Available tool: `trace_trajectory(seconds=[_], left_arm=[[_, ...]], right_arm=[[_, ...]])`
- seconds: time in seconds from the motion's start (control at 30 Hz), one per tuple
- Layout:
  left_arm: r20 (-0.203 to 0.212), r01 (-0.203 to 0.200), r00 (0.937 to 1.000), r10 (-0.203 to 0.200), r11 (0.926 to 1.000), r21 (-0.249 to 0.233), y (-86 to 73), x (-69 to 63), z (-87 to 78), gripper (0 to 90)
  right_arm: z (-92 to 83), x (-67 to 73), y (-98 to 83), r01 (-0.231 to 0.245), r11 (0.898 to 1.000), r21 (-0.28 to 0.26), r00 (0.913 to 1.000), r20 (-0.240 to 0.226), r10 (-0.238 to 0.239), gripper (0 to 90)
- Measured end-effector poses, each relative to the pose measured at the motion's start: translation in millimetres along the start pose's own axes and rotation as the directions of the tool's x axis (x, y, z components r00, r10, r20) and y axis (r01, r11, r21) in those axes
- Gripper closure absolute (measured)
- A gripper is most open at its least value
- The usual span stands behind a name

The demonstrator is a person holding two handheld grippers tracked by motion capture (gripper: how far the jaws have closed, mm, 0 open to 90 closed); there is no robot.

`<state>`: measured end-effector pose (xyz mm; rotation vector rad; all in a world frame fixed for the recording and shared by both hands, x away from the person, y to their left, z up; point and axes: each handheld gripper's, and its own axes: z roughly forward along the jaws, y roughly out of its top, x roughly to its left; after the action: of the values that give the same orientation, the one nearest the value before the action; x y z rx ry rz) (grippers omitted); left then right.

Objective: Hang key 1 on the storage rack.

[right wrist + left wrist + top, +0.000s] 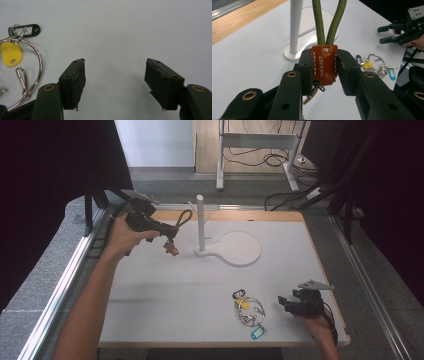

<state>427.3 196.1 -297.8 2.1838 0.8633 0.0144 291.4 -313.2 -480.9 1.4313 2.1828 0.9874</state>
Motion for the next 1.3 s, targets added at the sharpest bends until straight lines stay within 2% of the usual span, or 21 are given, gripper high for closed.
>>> trace_trajectory(seconds=[0.33,0.73,0.83,0.97,1.3], left_arm=[[0.007,0.042,0.9991,-0.042,0.9989,-0.019,0.0,15.1,1.0,67.3],[-0.014,0.064,0.9978,-0.064,0.9979,-0.013,7.3,22.7,5.7,67.2],[-0.012,0.077,0.9969,-0.077,0.9969,-0.01,10.1,27.7,10.2,67.2],[0.002,0.078,0.9969,-0.078,0.9968,-0.016,14.2,29.4,13.6,67.2],[0.006,0.097,0.9953,-0.097,0.995,-0.024,21.1,35.3,16.9,67.2]], right_arm=[[-0.4,-1.1,-0.5,-0.005,1.0,0.0,1.0,0.001,0.005,32.6],[0.0,-0.6,-0.7,-0.006,1.0,0.002,1.0,0.003,0.006,32.7],[-0.2,-1.1,-0.9,-0.008,1.0,0.0,1.0,0.003,0.008,32.7],[-0.8,-1.3,-1.0,-0.008,1.0,-0.001,1.0,0.002,0.008,32.7],[-0.9,-1.7,-1.0,-0.009,1.0,0.0,1.0,0.002,0.009,32.7]])
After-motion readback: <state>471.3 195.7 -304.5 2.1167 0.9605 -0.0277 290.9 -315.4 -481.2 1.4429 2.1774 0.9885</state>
